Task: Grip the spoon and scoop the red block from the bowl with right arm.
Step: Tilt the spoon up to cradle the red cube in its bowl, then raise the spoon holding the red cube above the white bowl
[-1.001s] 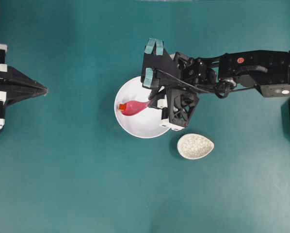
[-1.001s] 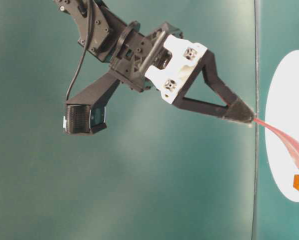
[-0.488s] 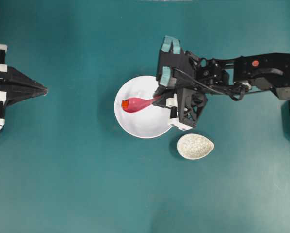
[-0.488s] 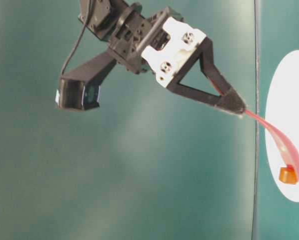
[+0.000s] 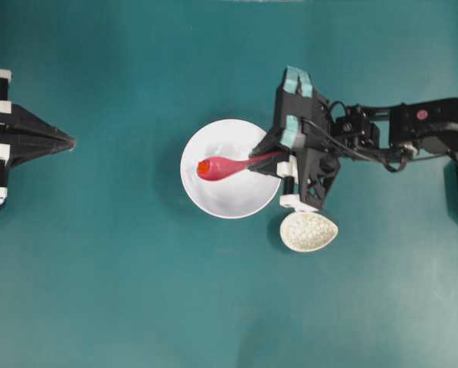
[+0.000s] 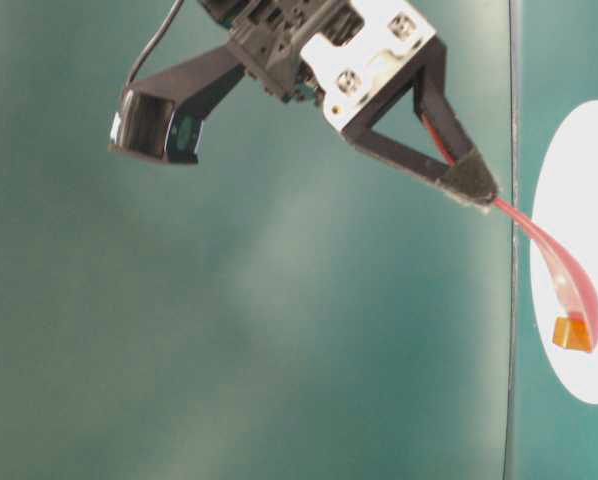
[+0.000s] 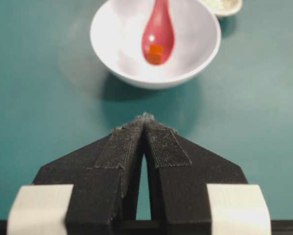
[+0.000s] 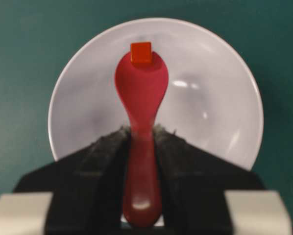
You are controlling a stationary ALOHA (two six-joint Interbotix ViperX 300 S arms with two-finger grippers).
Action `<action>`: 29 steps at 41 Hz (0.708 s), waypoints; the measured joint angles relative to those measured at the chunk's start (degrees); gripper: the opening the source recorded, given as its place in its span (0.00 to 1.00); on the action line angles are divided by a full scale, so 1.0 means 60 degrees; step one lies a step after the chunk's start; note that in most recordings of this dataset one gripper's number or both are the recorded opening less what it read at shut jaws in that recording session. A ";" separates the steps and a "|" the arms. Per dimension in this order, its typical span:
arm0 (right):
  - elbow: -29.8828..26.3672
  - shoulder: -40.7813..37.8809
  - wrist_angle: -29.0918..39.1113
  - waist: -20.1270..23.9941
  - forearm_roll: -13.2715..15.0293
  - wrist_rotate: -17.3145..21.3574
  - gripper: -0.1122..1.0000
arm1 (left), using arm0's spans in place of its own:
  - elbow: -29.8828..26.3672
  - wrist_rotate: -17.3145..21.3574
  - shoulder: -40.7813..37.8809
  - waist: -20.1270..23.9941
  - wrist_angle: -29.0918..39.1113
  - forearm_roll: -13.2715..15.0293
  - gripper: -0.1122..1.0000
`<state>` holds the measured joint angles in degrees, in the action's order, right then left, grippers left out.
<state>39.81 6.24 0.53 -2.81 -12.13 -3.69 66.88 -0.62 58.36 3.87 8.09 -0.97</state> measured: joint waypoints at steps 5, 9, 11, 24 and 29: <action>0.0396 0.0176 -0.0762 0.0088 0.0000 0.0000 0.32 | 0.0000 0.0000 0.0000 0.0000 0.0000 0.0015 0.10; 0.0703 0.0308 -0.1421 0.0117 0.0000 0.0000 0.32 | 0.0000 -0.0015 0.0000 0.0000 0.0000 0.0000 0.10; 0.0894 0.0366 -0.1758 0.0132 0.0000 -0.0015 0.32 | 0.0000 -0.0044 -0.0015 0.0000 0.0015 0.0015 0.10; 0.2021 0.0615 -0.3369 0.0439 -0.0073 0.0000 0.32 | 0.0000 -0.0044 -0.0015 0.0000 0.0366 0.0000 0.10; 0.2402 0.0615 -0.4028 0.0571 -0.0117 0.0029 0.32 | 0.0000 0.0000 0.0000 -0.0015 0.0454 0.0015 0.10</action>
<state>54.23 9.93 -23.64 0.62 -12.83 -3.52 66.88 -0.62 58.36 3.78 10.81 -0.88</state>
